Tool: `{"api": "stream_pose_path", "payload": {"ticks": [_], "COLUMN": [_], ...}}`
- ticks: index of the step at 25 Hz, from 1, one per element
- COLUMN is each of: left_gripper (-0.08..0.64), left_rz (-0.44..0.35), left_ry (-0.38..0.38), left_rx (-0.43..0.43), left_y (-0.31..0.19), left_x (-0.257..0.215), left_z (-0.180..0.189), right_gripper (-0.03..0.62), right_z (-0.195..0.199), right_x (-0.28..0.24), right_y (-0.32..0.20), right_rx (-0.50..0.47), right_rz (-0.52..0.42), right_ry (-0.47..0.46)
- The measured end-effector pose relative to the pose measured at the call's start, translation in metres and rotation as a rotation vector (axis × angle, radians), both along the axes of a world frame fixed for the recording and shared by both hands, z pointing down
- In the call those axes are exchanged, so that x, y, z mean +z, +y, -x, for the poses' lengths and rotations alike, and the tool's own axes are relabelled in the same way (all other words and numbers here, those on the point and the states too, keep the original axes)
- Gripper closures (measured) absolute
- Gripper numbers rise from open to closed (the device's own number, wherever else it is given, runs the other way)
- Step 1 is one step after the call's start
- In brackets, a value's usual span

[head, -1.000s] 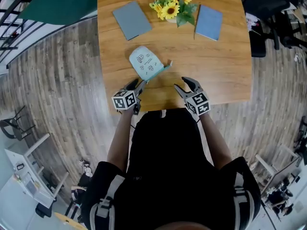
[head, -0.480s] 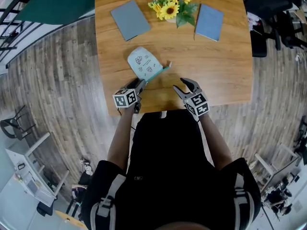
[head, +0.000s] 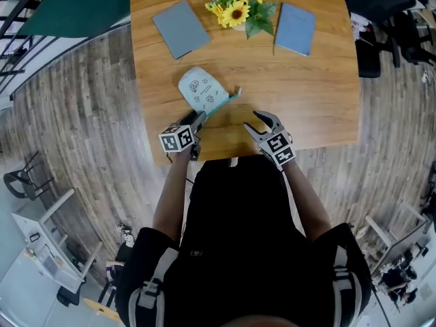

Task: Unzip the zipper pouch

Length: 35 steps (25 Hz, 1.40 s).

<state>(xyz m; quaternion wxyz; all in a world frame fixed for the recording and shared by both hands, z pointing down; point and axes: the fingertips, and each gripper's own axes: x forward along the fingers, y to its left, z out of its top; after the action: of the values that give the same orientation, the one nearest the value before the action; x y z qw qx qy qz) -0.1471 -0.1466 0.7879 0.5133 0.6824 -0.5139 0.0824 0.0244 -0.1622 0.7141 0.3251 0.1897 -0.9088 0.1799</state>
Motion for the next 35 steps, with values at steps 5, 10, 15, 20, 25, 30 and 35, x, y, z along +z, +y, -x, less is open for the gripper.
{"api": "stream_pose_path", "payload": {"ticks": [5,10,15,20,25,30,35], "left_gripper": [0.387,0.459,0.537,0.555,0.557,0.557,0.558], "left_rz": [0.023,0.032,0.027,0.005,-0.011,-0.053,-0.079], "left_ry": [-0.023,-0.01,0.068,0.141,0.212,0.225,0.256], "left_rx": [-0.014,-0.02,-0.044,-0.035,-0.044,-0.028,-0.023], "left_y": [-0.002,-0.002,-0.003,-0.005,-0.006,-0.007,-0.004], "left_x": [0.003,0.006,0.006,-0.006,-0.016,-0.028,-0.042], "left_z": [0.0,-0.001,-0.004,-0.013,-0.017,-0.018,-0.021], "right_gripper": [0.391,0.393,0.394,0.396,0.397,0.399,0.399], "right_z": [0.001,-0.001,-0.004,-0.005,0.002,0.012,0.018], "right_x": [0.003,0.006,0.007,0.005,0.002,-0.008,-0.015], "right_y": [0.005,0.006,0.005,0.005,0.01,0.016,0.028], "right_rx": [-0.034,-0.018,-0.012,0.0,-0.004,-0.003,0.0], "right_rz": [-0.007,0.011,0.016,0.007,-0.002,-0.027,-0.04], "right_ry": [-0.002,-0.01,-0.007,-0.006,-0.007,-0.029,-0.043]}}
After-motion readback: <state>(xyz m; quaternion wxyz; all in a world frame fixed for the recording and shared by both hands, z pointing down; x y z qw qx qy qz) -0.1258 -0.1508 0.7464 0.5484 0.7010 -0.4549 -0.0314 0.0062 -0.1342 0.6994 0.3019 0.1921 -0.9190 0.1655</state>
